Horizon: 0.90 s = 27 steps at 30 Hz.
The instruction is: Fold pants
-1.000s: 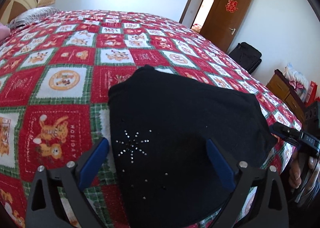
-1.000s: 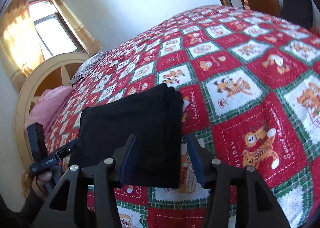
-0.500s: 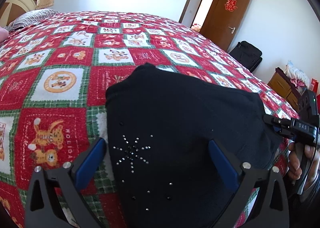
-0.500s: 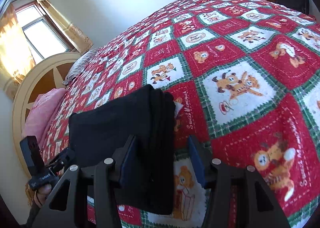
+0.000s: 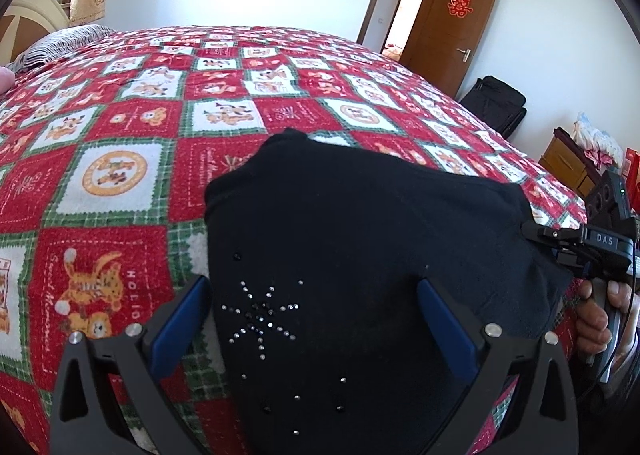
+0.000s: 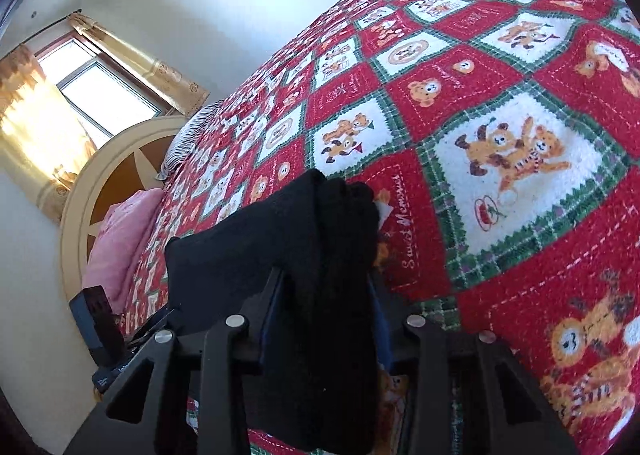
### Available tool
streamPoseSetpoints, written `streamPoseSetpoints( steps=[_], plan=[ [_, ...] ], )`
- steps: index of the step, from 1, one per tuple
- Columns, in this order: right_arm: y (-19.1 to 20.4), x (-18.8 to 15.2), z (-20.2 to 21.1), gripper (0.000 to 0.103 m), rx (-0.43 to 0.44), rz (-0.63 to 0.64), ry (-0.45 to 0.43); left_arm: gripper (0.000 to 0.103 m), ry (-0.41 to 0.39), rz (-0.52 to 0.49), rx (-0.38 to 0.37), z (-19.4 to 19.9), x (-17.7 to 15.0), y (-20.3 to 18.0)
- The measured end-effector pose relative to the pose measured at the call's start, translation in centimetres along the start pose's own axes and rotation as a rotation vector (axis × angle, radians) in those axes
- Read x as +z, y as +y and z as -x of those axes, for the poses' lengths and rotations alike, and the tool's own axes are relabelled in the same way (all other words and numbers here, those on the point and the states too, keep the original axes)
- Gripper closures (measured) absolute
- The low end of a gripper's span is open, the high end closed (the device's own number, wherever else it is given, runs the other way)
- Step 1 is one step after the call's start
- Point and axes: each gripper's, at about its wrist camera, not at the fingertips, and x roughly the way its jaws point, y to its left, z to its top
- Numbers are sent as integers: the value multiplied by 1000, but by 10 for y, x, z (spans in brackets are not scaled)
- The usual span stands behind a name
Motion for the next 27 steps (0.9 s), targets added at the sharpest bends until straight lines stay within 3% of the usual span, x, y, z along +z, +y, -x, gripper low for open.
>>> streamPoseSetpoints(
  steps=[5, 9, 14, 18, 20, 25, 27],
  plan=[
    [4, -2, -2, 63, -15, 20, -4, 1, -8, 1, -10, 1, 1, 0],
    [10, -5, 3, 72, 13, 39, -19, 14, -18, -4, -20, 6, 0, -1],
    [11, -9, 5, 73, 19, 45, -11, 26, -35, -5, -44, 9, -1, -2],
    [10, -10, 5, 73, 28, 32, -10, 45, -44, -21, -77, 12, -1, -5],
    [14, -11, 8, 74, 24, 47, -17, 47, -48, -14, -82, 12, -1, -3],
    [28, -8, 18, 75, 43, 89, -47, 74, -66, 18, -113, 19, 1, 4],
    [38, -9, 23, 75, 45, 120, -58, 79, -74, 11, -110, 23, 2, 3]
  ],
)
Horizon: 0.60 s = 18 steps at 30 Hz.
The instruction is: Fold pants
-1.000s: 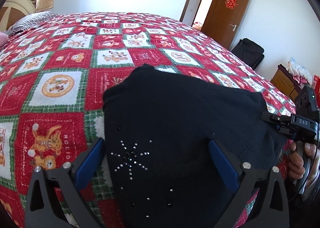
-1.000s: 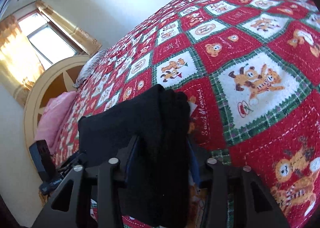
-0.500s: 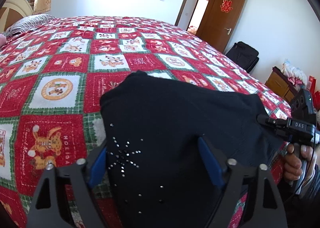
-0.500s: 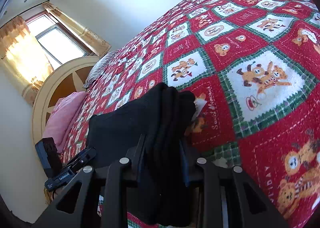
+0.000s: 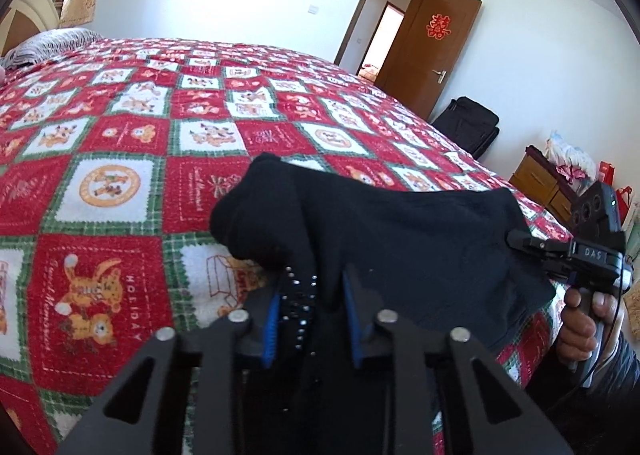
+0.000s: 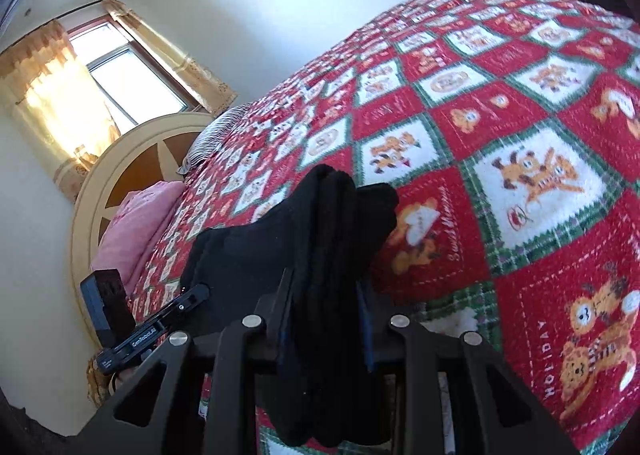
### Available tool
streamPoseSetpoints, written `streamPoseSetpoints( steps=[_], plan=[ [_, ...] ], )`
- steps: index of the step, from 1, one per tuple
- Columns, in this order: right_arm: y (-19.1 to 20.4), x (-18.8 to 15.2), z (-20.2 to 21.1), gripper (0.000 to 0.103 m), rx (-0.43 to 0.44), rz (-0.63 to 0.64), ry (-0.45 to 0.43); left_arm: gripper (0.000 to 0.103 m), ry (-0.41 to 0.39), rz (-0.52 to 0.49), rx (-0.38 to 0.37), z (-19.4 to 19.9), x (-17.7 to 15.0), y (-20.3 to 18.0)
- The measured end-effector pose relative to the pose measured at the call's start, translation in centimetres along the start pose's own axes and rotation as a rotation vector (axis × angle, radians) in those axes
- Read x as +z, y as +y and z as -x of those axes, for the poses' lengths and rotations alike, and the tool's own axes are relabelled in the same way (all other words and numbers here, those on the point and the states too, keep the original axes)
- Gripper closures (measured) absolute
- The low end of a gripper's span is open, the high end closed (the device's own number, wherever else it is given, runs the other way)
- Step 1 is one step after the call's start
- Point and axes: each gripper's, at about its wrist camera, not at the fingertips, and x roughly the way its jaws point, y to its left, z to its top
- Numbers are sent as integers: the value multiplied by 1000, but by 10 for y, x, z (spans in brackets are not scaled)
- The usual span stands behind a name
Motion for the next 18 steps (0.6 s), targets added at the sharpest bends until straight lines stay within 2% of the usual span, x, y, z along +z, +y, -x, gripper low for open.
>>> streamPoseSetpoints(
  steps=[1, 9, 14, 18],
  plan=[
    [5, 2, 1, 75, 3, 13, -3, 81, -8, 1, 0, 3, 1, 0],
    [58, 30, -9, 76, 50, 139, 9, 82, -73, 15, -2, 38, 17, 13],
    [88, 53, -50, 76, 101, 180, 46, 83, -113, 17, 90, 68, 25, 42],
    [125, 62, -100, 76, 151, 219, 94, 83, -135, 35, 185, 90, 29, 73]
  ],
)
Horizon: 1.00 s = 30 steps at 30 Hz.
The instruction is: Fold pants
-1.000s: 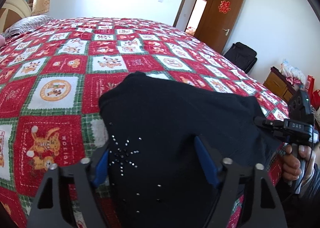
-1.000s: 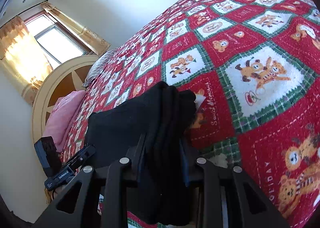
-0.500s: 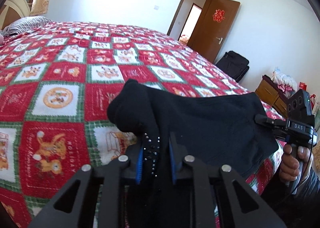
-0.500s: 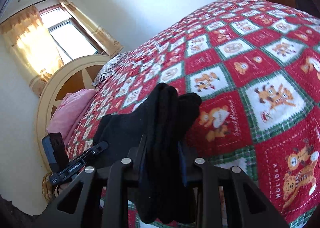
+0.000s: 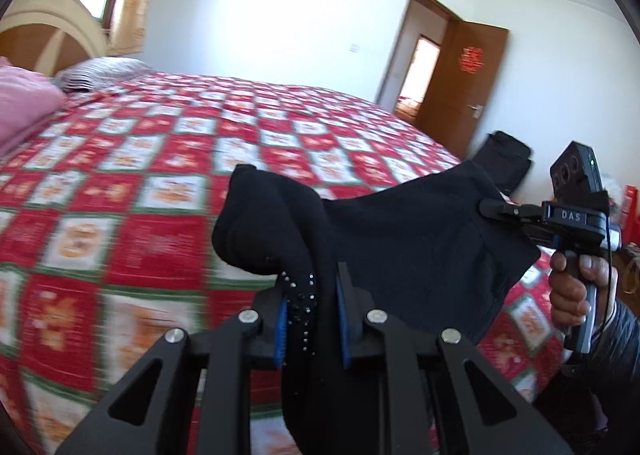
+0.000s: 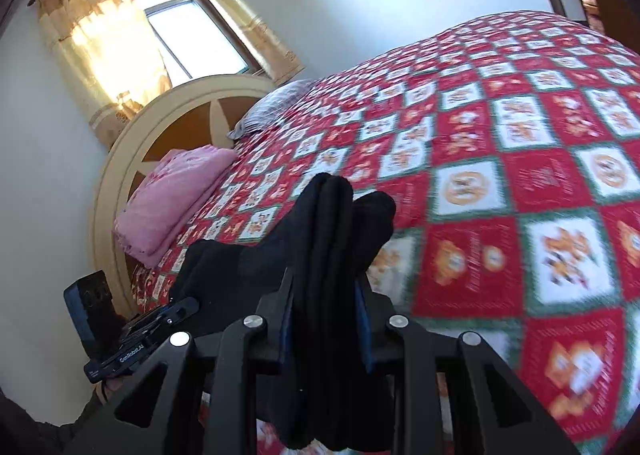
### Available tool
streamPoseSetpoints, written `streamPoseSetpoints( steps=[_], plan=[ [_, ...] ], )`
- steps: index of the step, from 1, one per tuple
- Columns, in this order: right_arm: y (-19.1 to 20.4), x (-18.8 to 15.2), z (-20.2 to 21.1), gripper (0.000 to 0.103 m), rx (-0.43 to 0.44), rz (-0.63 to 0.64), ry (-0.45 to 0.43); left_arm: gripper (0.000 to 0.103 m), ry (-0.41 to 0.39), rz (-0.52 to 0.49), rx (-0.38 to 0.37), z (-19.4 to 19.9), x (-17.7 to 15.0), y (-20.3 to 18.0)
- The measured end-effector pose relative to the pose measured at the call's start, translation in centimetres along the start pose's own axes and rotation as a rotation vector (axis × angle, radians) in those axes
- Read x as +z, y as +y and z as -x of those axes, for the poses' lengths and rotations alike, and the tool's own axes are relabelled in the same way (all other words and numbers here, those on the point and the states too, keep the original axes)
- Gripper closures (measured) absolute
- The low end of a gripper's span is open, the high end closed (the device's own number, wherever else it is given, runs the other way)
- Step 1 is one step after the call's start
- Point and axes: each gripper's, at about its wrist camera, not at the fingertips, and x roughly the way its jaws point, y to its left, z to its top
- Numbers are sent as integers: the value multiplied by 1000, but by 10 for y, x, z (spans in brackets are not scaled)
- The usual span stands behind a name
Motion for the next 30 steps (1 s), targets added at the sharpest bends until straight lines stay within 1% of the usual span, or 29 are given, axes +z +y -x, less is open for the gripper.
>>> streamPoseSetpoints(
  steps=[7, 11, 14, 18, 21, 23, 24, 26, 28, 29, 30],
  plan=[
    [41, 21, -90, 76, 84, 37, 71, 83, -24, 53, 144, 24, 4, 62],
    [64, 25, -140, 76, 108, 63, 123, 83, -23, 75, 202, 30, -1, 88],
    [74, 25, -163, 76, 112, 77, 149, 83, -5, 98, 220, 28, -10, 105],
    [78, 26, -186, 76, 101, 81, 183, 82, 27, 119, 218, 21, -24, 114],
    [75, 25, -196, 76, 81, 80, 214, 76, 39, 136, 224, 16, -29, 120],
    [71, 24, -199, 76, 62, 83, 229, 69, 50, 152, 227, 13, -32, 124],
    [68, 24, -201, 75, 54, 79, 235, 64, 56, 156, 233, 12, -34, 125],
    [63, 23, -203, 74, 44, 70, 245, 60, 64, 162, 242, 10, -36, 127],
    [56, 21, -206, 71, 33, 50, 255, 50, 73, 163, 254, 9, -40, 128],
    [52, 21, -207, 70, 30, 31, 258, 48, 75, 163, 267, 9, -41, 128],
    [49, 21, -208, 68, 30, 17, 263, 43, 76, 166, 278, 9, -43, 130]
  ],
)
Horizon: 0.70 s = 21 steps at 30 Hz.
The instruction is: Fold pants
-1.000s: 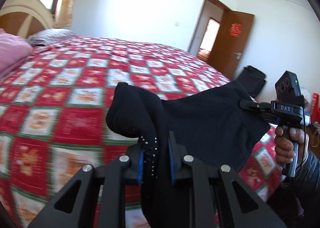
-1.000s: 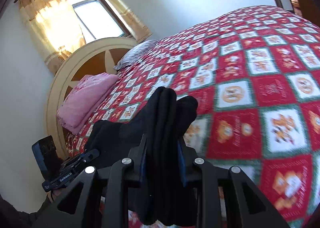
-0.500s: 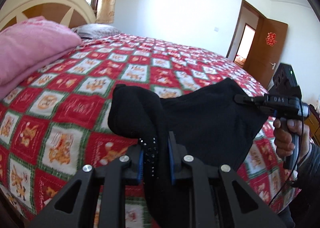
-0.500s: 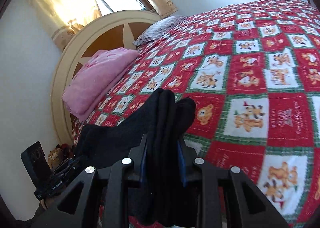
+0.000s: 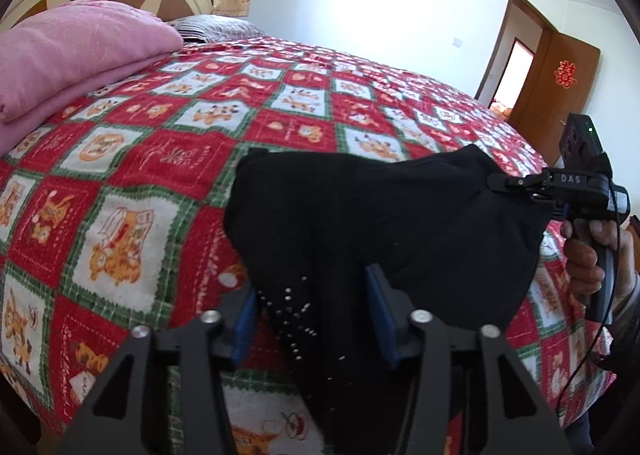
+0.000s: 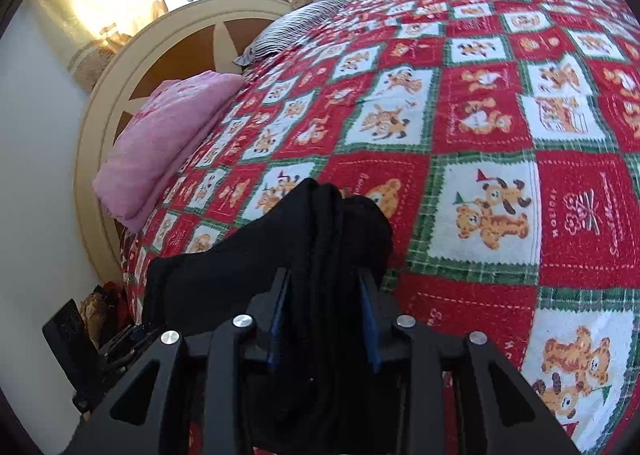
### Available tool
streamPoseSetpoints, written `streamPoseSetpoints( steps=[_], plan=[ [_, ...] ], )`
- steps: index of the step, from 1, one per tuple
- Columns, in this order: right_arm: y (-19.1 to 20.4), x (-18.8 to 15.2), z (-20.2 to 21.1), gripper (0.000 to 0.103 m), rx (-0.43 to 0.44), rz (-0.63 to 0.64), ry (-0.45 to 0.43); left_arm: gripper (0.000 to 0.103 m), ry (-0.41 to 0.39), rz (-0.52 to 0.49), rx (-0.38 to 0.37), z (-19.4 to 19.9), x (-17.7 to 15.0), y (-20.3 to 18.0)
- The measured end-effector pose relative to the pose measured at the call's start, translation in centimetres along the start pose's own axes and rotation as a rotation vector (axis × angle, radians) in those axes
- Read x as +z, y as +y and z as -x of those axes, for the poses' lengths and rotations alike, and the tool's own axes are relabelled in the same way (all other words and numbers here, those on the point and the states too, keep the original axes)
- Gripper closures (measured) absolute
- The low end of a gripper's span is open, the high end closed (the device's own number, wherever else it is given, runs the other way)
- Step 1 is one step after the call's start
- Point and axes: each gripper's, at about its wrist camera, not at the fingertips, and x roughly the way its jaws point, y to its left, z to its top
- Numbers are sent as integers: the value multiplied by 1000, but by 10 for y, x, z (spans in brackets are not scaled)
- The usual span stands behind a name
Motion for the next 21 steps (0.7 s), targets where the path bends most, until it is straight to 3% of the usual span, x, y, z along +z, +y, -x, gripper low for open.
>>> streamPoseSetpoints(
  steps=[7, 11, 18, 21],
  plan=[
    [-13, -3, 13, 46, -30, -46, -32, 34, 14, 3, 35, 10, -7, 9],
    [-22, -10, 40, 43, -75, -78, -83, 34, 11, 0, 69, 24, -9, 11],
    [3, -46, 92, 43, -204, 57, -132, 33, -46, -7, 53, 64, -8, -4],
    [22, -64, 117, 43, -241, 88, -174, 26, -84, -21, 31, 82, -5, -20]
  ],
)
